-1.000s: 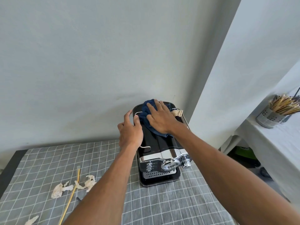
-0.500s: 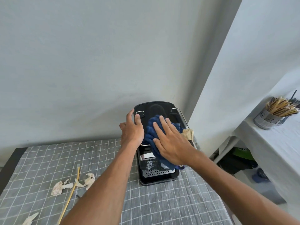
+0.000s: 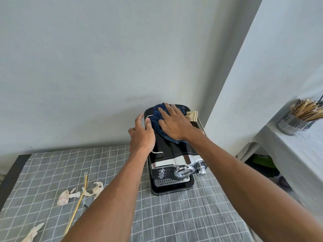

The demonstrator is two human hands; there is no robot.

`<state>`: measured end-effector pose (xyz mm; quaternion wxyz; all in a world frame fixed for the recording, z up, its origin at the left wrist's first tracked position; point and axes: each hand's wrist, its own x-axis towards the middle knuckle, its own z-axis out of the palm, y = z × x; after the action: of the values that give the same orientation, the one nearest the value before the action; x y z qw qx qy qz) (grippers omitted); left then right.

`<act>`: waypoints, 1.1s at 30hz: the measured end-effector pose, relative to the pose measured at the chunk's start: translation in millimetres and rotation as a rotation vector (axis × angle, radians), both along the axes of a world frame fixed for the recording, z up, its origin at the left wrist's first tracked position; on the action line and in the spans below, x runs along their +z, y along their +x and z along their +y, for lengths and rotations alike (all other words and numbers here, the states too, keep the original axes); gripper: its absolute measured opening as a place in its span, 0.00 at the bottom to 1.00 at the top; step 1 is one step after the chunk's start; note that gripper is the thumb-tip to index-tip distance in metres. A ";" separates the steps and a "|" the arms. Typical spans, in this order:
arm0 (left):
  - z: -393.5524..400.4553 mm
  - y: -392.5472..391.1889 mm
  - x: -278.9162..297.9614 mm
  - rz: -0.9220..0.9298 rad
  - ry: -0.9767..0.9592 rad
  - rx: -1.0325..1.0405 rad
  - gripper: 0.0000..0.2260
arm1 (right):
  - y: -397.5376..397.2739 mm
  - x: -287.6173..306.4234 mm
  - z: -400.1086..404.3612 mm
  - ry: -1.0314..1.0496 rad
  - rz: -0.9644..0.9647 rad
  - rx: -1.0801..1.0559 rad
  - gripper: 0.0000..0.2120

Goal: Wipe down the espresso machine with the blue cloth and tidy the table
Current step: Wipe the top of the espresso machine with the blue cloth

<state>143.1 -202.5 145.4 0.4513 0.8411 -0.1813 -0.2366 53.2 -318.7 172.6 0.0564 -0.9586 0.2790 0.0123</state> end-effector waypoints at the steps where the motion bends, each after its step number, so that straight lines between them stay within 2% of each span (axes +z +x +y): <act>1: -0.1 -0.6 0.5 -0.003 0.004 0.002 0.21 | -5.4 0.7 6.8 -0.002 -0.012 -0.011 0.29; 9: 0.2 -0.5 -2.1 -0.004 -0.012 0.022 0.22 | -70.9 -1.0 77.1 -0.011 -0.145 0.137 0.27; 12: 1.1 -2.8 -0.3 -0.020 0.019 0.030 0.24 | -68.4 1.3 66.4 0.062 -0.177 0.133 0.26; 16: 3.2 -4.5 4.0 -0.029 0.033 0.009 0.23 | -39.6 2.8 36.4 0.129 -0.210 0.045 0.31; 21: 3.7 -3.3 5.5 -0.037 0.018 -0.011 0.21 | 4.2 5.9 -11.1 0.134 -0.108 0.021 0.29; 24: 3.1 -1.4 4.3 -0.046 0.022 -0.016 0.20 | 10.6 4.9 -15.1 0.118 -0.113 0.015 0.28; 33: 0.0 0.3 -7.8 0.004 -0.008 0.020 0.23 | -70.8 -1.9 58.2 0.156 -0.229 0.101 0.33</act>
<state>143.4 -202.5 137.6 0.4574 0.8406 -0.1727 -0.2331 -17.7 -260.5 170.7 0.1614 -0.9593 0.2202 -0.0726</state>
